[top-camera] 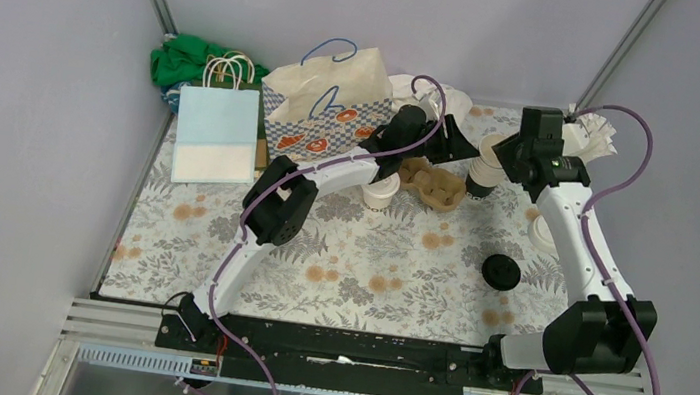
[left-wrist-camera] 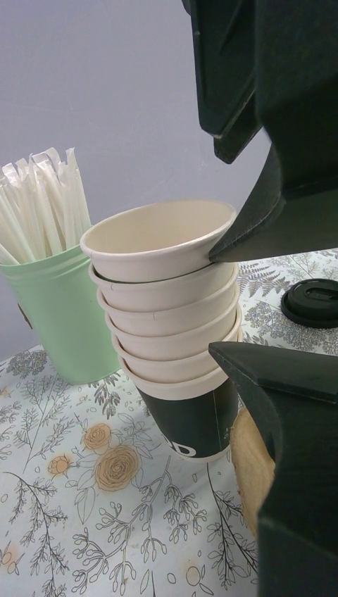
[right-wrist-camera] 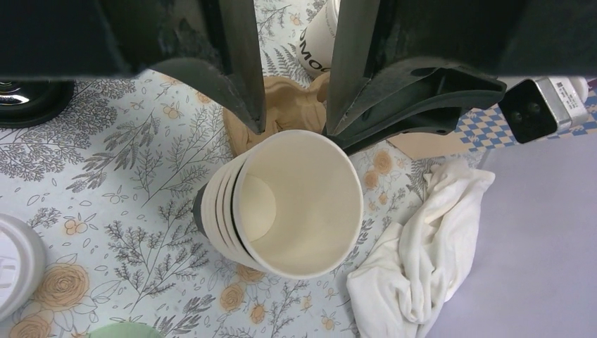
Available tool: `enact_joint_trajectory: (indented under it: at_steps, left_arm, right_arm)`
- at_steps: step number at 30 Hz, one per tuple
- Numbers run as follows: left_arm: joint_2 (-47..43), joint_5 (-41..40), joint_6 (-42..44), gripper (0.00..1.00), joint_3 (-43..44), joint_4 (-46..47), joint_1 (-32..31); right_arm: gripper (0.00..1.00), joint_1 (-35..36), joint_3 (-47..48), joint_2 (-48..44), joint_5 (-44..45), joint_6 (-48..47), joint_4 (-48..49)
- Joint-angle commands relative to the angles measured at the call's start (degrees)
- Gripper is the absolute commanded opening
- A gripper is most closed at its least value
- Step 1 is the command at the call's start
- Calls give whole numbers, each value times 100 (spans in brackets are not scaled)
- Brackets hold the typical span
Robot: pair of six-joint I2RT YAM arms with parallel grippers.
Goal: Pack the takeout coffee
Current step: Pick up the coffee cup.
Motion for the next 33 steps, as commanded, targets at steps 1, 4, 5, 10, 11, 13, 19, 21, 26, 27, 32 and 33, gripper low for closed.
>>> enact_joint_trajectory:
  at_steps: [1,4,5,10,11,13,19,21,26,27,32,33]
  left_arm:
    - [38,-100,109,49,207,31,14]
    - [19,-129,101,49,180,42,6]
    - [15,-134,109,49,179,43,6]
    - [-3,-152,94,49,170,43,-22]
    - [-11,-157,105,49,173,45,-22]
    - [-25,-169,116,49,163,34,-34]
    - [-25,-193,122,49,169,26,-31]
    - [-19,-188,125,49,171,25,-36]
    - [-15,-204,143,49,179,-7,-40]
    - [-15,-219,164,49,179,-22,-42]
    - [21,-271,205,49,190,-44,-59]
    - [31,-287,200,49,191,-45,-66]
  right_arm:
    - [45,-101,-102,-160,320,46,14]
    - [44,-187,-119,-62,248,63,27]
    - [43,-200,-140,-28,243,92,40]
    - [42,-208,-158,152,146,280,69]
    - [42,-208,-161,173,179,317,58]
    - [42,-208,-165,202,253,371,68]
    - [38,-217,-173,307,368,491,124]
    - [36,-217,-132,368,322,495,150]
    - [19,-217,-76,424,218,565,129]
    - [14,-218,-84,405,208,574,132]
    - [0,-243,-166,252,171,777,123]
    - [0,-243,-187,220,173,821,137]
